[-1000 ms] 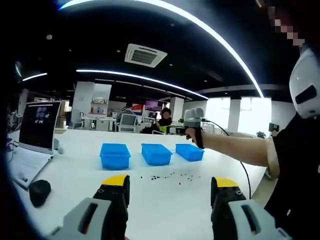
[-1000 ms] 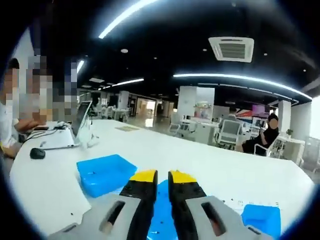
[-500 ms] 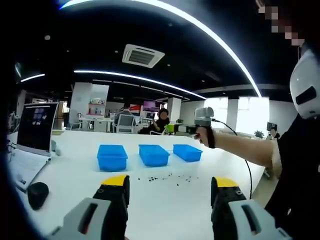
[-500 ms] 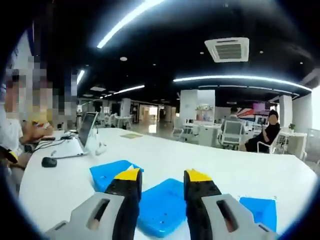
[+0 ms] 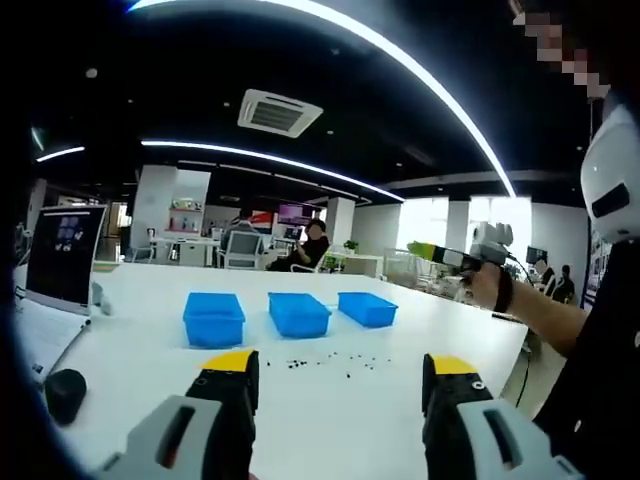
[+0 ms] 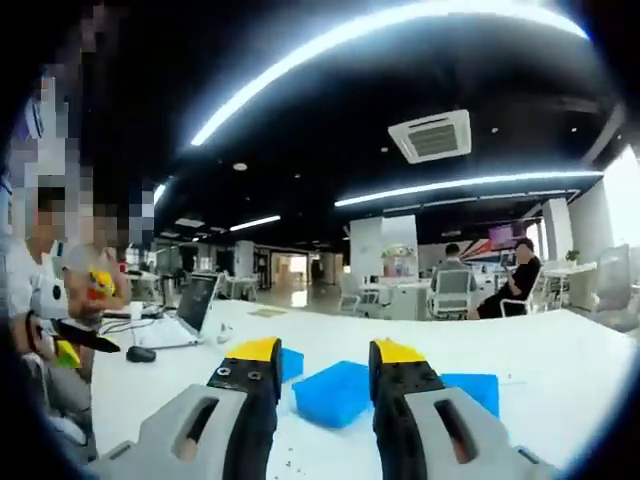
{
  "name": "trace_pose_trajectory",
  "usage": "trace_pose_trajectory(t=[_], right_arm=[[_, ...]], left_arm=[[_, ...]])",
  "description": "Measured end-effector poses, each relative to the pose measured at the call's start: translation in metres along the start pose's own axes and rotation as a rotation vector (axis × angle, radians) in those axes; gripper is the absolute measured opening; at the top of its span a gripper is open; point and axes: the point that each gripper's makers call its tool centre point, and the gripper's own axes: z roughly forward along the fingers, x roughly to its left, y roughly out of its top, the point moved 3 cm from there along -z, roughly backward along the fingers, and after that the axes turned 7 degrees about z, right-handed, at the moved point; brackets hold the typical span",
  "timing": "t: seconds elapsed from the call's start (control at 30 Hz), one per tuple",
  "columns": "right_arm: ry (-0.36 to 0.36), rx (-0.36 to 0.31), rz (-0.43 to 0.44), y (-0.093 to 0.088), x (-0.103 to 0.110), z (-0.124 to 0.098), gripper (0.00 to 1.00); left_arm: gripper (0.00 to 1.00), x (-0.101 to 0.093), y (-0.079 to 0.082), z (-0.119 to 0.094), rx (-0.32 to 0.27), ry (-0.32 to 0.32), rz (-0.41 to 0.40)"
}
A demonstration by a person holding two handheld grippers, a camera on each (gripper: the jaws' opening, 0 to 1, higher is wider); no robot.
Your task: Pick up the resistors one by one and place each resistor into its matching bin, sorting the parts by color and model until every resistor is separated into the correct bin for its type
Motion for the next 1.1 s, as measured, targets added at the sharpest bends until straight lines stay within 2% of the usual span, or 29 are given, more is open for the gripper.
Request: trace_pose_trajectory(t=[0.13, 0.23, 0.33, 0.5, 0.67, 0.77, 0.87, 0.97, 1.1], right_arm=[[-0.047, -0.019, -0.002, -0.005, 0.009, -0.048, 0.37], [-0.074, -0.021, -0.002, -0.008, 0.012, -0.072, 0.37], [-0.091, 0.009, -0.005, -0.013, 0.014, -0.092, 0.37], [-0.095, 0.017, -0.004, -0.011, 0.015, -0.099, 0.37], [-0.042, 0.044, -0.034, -0.008, 0.015, -0.085, 0.36], [0.060, 0.105, -0.060, -0.010, 0.019, -0.072, 0.36], [0.159, 0.199, -0.129, -0.015, 0.022, -0.057, 0.34], [0.293, 0.273, -0.179, -0.020, 0.031, -0.040, 0.33], [0.476, 0.409, -0.309, -0.034, 0.042, -0.018, 0.33]], left_arm=[[0.67, -0.001, 0.001, 0.003, 0.001, -0.008, 0.003], [0.67, -0.002, 0.002, 0.004, 0.005, -0.011, 0.008], [0.67, -0.003, 0.002, 0.003, 0.005, -0.013, 0.008], [0.67, -0.004, 0.002, 0.002, 0.006, -0.011, 0.010], [0.67, -0.006, 0.001, 0.000, 0.006, -0.011, 0.013], [0.67, -0.004, -0.001, -0.004, 0.014, -0.002, 0.016], [0.67, -0.001, -0.003, -0.007, 0.021, 0.012, 0.013], [0.67, 0.000, -0.005, -0.008, 0.023, 0.017, 0.009], [0.67, 0.001, -0.007, -0.010, 0.023, 0.024, 0.002]])
